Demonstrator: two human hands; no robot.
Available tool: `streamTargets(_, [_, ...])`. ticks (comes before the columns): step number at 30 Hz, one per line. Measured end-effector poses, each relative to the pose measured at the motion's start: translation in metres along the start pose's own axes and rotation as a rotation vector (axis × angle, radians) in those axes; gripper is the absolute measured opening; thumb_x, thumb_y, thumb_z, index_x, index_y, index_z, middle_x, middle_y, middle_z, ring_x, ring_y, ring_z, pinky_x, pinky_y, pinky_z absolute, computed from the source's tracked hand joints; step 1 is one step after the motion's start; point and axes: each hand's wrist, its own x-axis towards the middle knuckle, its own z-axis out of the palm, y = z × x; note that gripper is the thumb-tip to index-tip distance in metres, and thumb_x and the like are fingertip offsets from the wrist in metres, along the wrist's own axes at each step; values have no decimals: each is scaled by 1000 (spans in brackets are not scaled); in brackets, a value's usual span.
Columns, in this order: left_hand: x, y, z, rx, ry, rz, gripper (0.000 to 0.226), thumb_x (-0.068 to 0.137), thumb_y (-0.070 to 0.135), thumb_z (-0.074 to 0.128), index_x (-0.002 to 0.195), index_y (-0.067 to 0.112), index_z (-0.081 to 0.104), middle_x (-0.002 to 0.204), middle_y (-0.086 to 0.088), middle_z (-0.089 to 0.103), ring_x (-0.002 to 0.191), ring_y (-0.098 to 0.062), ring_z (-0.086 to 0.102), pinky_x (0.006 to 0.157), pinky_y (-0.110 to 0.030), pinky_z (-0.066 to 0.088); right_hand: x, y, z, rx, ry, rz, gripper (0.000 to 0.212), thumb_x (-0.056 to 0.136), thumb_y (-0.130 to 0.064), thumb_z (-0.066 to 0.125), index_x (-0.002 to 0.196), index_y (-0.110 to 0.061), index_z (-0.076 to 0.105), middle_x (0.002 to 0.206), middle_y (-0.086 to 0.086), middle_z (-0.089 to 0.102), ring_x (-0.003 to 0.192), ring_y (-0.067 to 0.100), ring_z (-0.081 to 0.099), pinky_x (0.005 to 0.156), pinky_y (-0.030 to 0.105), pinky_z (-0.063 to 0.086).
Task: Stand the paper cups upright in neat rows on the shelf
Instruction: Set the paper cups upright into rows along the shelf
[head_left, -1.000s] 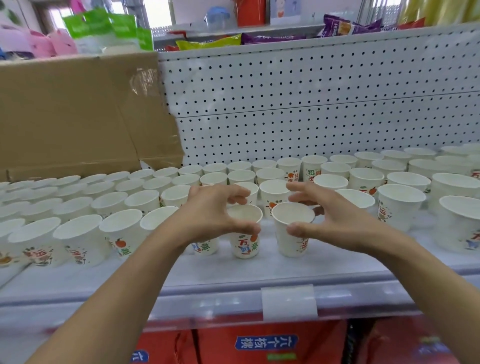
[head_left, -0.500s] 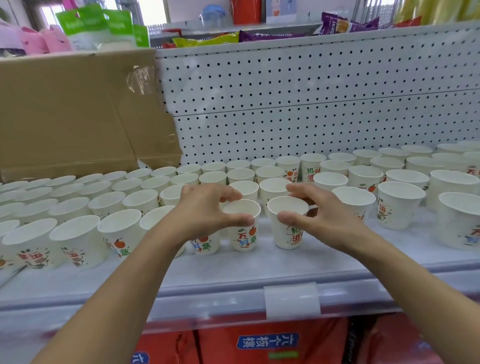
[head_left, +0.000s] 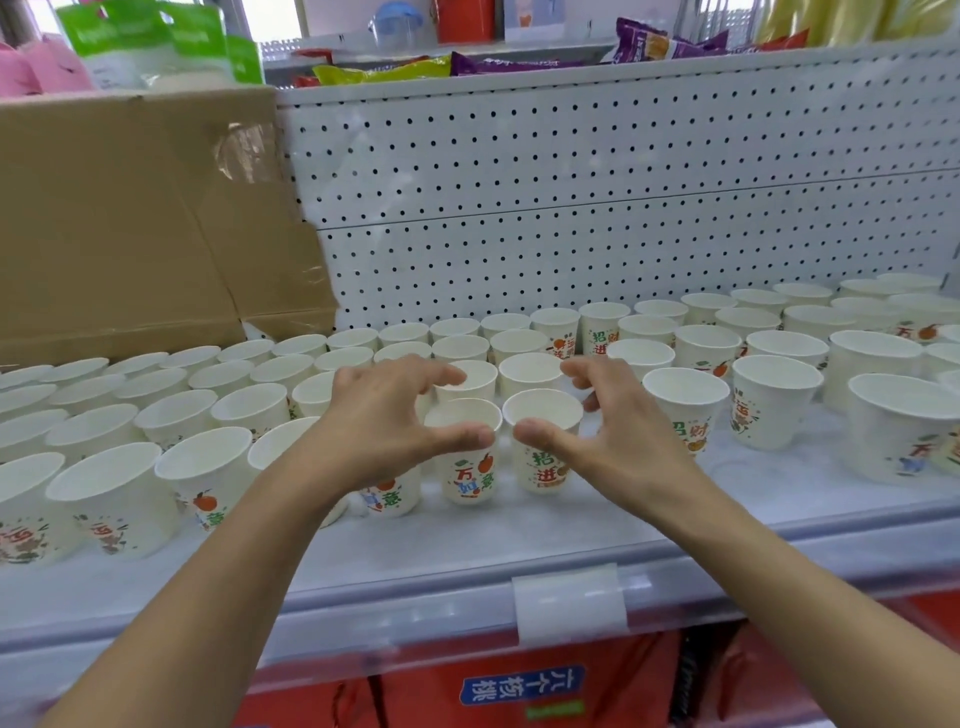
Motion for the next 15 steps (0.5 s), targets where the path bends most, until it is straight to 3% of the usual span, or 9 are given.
streamTargets(2, [-1, 11, -2, -38, 38, 45, 66, 70, 71, 57, 127, 40, 53, 126, 22, 51, 118, -2, 40, 107, -37, 26, -3, 7, -20, -31, 101, -59, 66, 77, -67, 55, 128, -24, 51, 119, -12, 49, 112, 11, 47, 91, 32, 44])
streamTargets(6, [10, 44, 6, -162, 82, 245, 42, 82, 58, 58, 120, 41, 59, 125, 23, 54, 123, -2, 43, 111, -44, 28, -2, 42, -81, -133, 255, -71, 22, 91, -25, 61, 111, -19, 66, 111, -6, 60, 112, 20, 51, 93, 37, 43])
streamTargets(10, [40, 93, 33, -186, 4, 404, 33, 90, 40, 60, 123, 36, 61, 127, 19, 57, 124, -3, 43, 110, -40, 30, -1, 76, -122, -368, 140, 11, 26, 89, -22, 63, 115, -18, 66, 118, 1, 64, 117, 21, 45, 95, 33, 35])
streamTargets(13, [65, 122, 54, -39, -106, 486, 39, 90, 37, 62, 129, 34, 57, 133, 16, 56, 126, -6, 42, 110, -37, 27, -1, 90, -137, -601, 35, 68, 37, 89, -31, 63, 124, -17, 61, 124, 4, 61, 121, 25, 43, 99, 41, 35])
streamTargets(15, [79, 131, 62, 64, -180, 487, 36, 89, 35, 65, 124, 34, 61, 125, 17, 61, 120, -5, 47, 105, -33, 27, 1, 96, -141, -709, -52, 83, 35, 90, -36, 61, 120, -19, 63, 117, 1, 64, 116, 25, 46, 95, 39, 35])
